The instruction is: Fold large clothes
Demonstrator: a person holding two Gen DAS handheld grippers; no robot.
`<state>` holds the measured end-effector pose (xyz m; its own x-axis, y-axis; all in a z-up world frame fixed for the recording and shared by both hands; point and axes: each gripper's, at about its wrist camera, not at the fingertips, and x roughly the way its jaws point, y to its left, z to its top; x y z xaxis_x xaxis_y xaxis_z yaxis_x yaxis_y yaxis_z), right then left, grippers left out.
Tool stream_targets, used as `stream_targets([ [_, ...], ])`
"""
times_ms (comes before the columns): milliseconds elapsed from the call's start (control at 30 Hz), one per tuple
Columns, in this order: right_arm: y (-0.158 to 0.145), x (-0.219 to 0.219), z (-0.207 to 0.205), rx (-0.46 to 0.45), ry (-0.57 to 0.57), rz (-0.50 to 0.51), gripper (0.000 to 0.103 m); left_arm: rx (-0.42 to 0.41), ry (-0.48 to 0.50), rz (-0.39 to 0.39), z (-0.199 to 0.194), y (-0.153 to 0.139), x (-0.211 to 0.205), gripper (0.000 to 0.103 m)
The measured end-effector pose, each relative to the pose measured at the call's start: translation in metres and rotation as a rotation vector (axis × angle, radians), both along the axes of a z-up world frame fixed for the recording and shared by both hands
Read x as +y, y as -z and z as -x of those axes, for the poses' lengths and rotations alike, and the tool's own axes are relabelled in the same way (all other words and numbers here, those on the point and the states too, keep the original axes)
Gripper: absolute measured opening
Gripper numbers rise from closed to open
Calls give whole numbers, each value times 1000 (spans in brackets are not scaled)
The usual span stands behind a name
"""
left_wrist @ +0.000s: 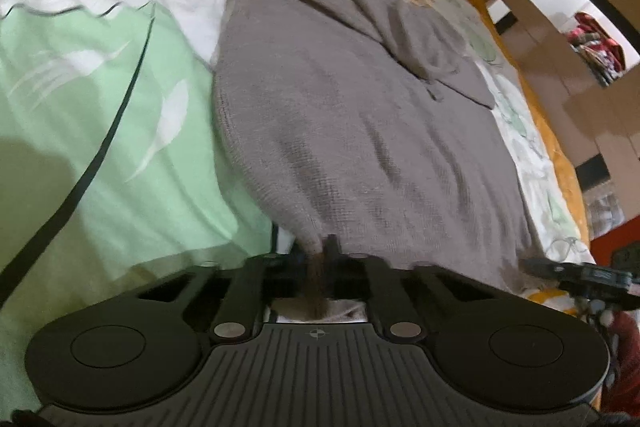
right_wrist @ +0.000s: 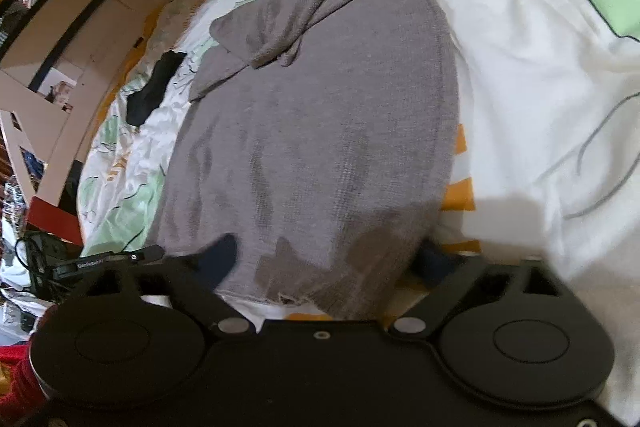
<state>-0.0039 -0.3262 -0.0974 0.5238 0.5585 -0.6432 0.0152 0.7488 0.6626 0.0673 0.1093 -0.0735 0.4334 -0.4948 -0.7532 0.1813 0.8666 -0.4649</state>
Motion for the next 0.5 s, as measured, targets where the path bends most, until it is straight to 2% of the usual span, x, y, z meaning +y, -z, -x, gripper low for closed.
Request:
stream_targets([
  [67,4,-1,1,21,3,-28,21,-36,1,10,3,-5,-1,7],
  [167,-4,-2,6,-37,11,-48,20,-64,-33,91,8,-11,8,7],
  [300,-16,-14,11,-128,55,-155,19,-112,-94,207,10,-24,22,7],
  [500,-36,-34,0,-271,121,-232,19,-221,-157,291,-13,-58,31,7],
])
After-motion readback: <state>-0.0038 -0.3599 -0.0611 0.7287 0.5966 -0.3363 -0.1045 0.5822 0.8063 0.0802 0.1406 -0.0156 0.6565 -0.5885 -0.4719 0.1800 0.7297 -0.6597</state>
